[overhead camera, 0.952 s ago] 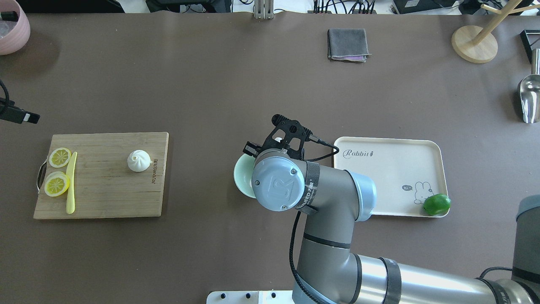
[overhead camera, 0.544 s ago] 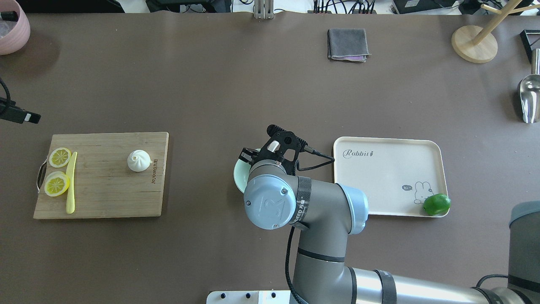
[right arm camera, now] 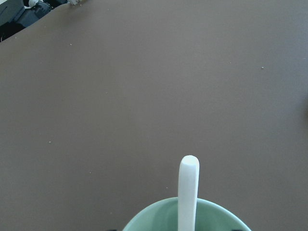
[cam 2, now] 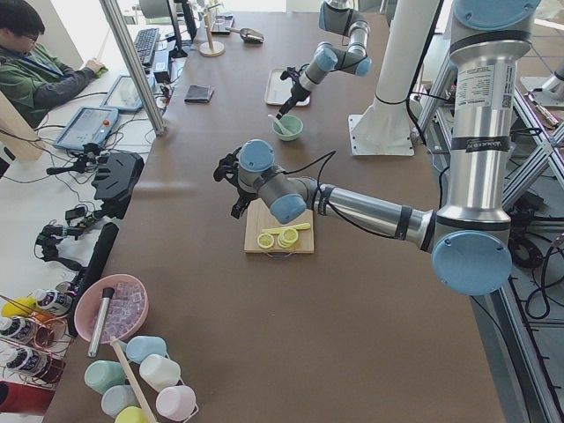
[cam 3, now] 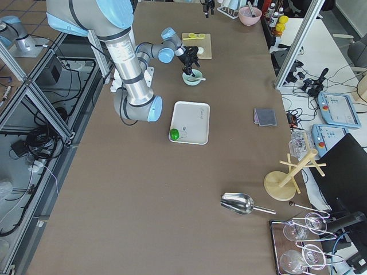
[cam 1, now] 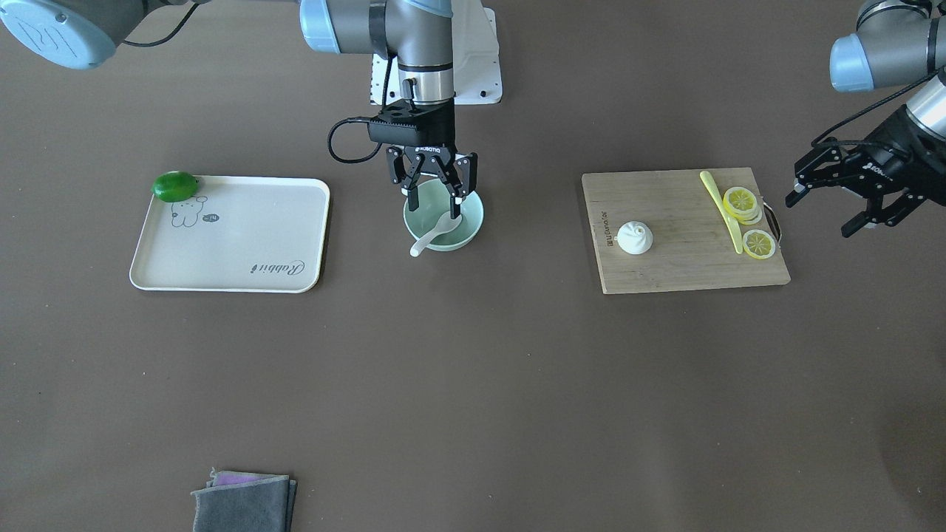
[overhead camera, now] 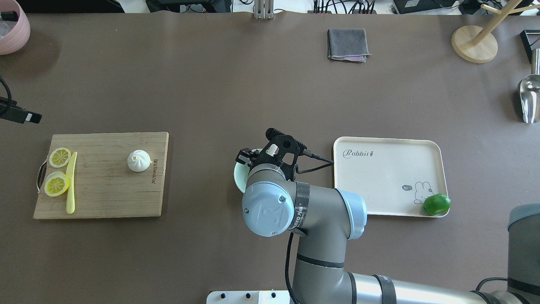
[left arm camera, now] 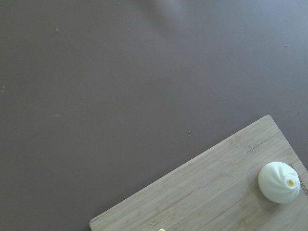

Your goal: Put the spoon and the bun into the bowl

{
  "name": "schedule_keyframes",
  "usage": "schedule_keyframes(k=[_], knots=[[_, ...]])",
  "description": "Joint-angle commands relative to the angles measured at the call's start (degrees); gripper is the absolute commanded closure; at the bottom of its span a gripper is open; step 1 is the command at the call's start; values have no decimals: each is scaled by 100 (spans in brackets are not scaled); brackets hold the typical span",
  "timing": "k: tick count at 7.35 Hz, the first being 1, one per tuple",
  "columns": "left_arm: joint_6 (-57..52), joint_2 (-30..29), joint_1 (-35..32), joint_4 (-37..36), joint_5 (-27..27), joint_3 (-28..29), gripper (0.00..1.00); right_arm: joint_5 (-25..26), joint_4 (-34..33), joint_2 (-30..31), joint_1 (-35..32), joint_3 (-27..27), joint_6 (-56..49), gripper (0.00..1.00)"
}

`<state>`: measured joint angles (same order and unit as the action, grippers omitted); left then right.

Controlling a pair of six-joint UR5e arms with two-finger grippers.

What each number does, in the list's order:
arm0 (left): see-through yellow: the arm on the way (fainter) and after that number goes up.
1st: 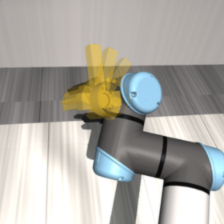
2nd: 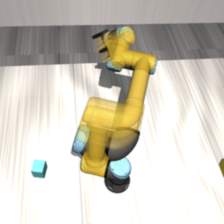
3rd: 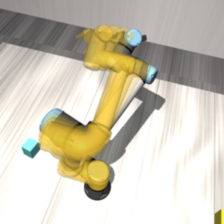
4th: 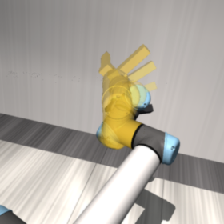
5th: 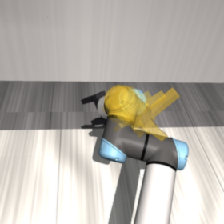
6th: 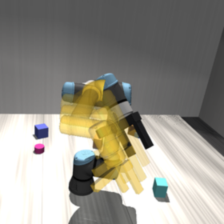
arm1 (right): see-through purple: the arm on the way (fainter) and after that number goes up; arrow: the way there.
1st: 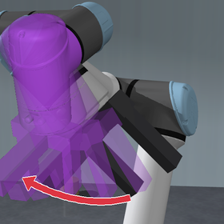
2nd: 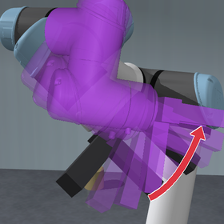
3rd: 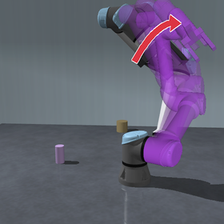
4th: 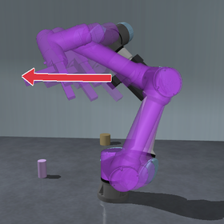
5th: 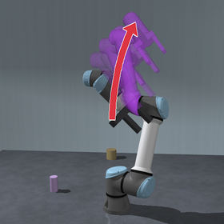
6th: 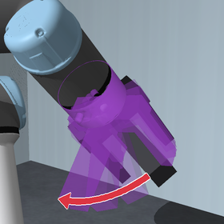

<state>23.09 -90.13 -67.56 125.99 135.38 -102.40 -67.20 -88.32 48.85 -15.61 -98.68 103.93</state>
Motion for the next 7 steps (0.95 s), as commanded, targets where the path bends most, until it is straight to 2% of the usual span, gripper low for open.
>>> schedule_keyframes(k=[1, 3, 4, 5, 7], knots=[[875, -310, 328, -4, -237, -51, 1, -770, -455, 89, -456, -667, -895, 0], [1896, -645, 1433, -13, -1649, -113, 1, -2447, -458, 631, -1666, -1169, -2683, 0], [2293, -759, 1830, -21, -1968, -113, 1, -3439, -431, 956, -2430, -1232, -3807, 0], [2462, -804, 2165, -39, -2319, -104, 1, -4171, -423, 1212, -3003, -1232, -4732, 0], [2481, -787, 2458, -57, -2682, -69, 1, -4835, 164, 1975, -3718, -1233, -5861, 0]])
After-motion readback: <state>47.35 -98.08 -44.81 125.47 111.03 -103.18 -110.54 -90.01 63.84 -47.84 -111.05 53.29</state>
